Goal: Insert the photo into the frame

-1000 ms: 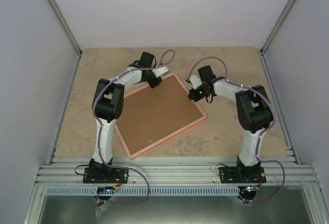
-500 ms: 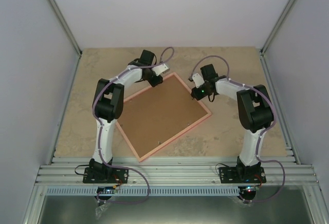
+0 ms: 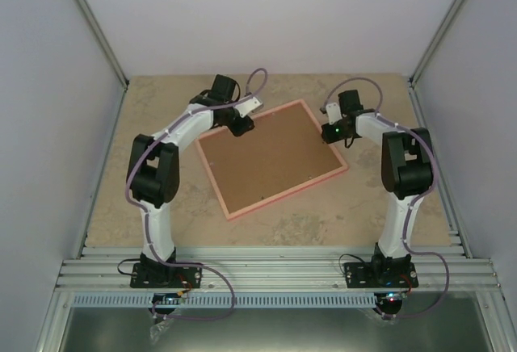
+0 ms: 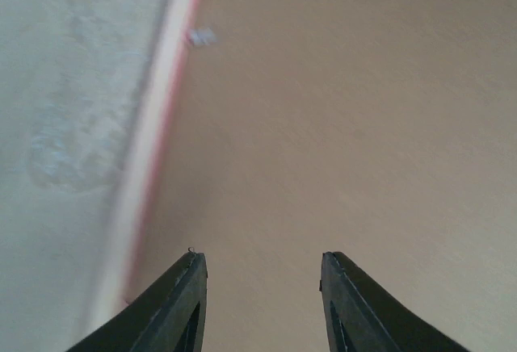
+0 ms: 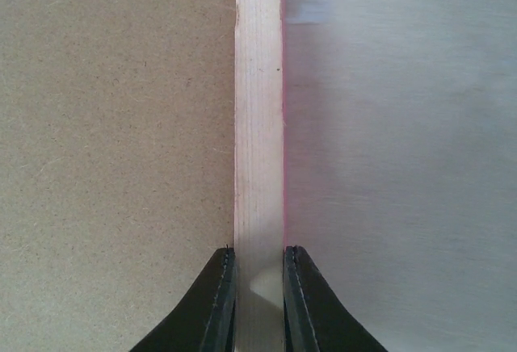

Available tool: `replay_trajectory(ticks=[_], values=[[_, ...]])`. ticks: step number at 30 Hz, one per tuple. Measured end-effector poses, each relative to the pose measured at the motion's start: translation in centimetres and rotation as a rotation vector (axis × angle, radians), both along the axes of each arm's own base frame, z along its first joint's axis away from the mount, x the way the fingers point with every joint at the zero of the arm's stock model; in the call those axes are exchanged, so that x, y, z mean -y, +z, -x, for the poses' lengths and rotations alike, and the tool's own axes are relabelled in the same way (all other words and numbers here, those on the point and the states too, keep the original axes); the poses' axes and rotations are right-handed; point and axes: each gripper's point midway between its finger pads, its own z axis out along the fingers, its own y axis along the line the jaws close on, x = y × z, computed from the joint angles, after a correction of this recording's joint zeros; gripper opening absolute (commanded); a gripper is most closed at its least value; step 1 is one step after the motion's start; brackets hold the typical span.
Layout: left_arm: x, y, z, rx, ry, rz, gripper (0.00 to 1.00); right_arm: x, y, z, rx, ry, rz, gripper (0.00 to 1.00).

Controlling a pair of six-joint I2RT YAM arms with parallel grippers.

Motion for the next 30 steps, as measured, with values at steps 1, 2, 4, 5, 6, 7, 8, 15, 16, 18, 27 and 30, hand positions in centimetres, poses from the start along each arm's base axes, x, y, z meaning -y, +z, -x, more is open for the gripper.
replay_trajectory(ticks=[1,2,4,5,6,7,8,15,16,18,27,30], values=[[0.2,0.2,0.7,-0.002,-0.005,0.003,0.42,0.6,0.0,-0.3,0.001,-0.021,0.000,0.01],[0.5,0.2,1.5,-0.011,-0.013,0.006,0.43,1.4,0.0,-0.7,0.002,-0.044,0.000,0.01],[1.6,-0.6,3.7,-0.042,-0.037,0.005,0.44,2.4,0.0,-1.0,0.001,-0.084,0.004,0.01],[2.4,-1.3,5.0,-0.064,-0.057,0.000,0.45,2.8,0.0,-1.1,0.001,-0.095,0.004,0.00],[3.3,-2.0,6.4,-0.085,-0.076,-0.004,0.46,3.0,0.0,-1.1,0.000,-0.104,0.006,0.00],[4.3,-2.9,8.1,-0.111,-0.106,-0.011,0.48,3.1,0.0,-1.2,0.000,-0.107,0.006,0.01],[5.2,-3.6,9.4,-0.132,-0.127,-0.016,0.49,3.1,0.1,-1.2,0.001,-0.111,0.009,0.01],[10.7,-6.5,17.4,-0.213,-0.283,-0.041,0.49,3.2,0.1,-1.2,0.003,-0.114,0.013,0.15],[11.3,-6.4,17.8,-0.205,-0.299,-0.041,0.49,3.2,0.1,-1.2,0.002,-0.114,0.012,0.19],[12.1,-6.3,18.3,-0.190,-0.313,-0.041,0.49,3.1,0.1,-1.1,0.001,-0.110,0.010,0.23],[13.8,-8.1,18.9,-0.163,-0.332,-0.098,0.37,3.0,0.1,-0.6,-0.026,-0.095,0.007,0.43],[14.1,-8.2,18.6,-0.131,-0.327,-0.110,0.24,2.8,0.1,-0.2,-0.042,-0.076,-0.004,0.54]])
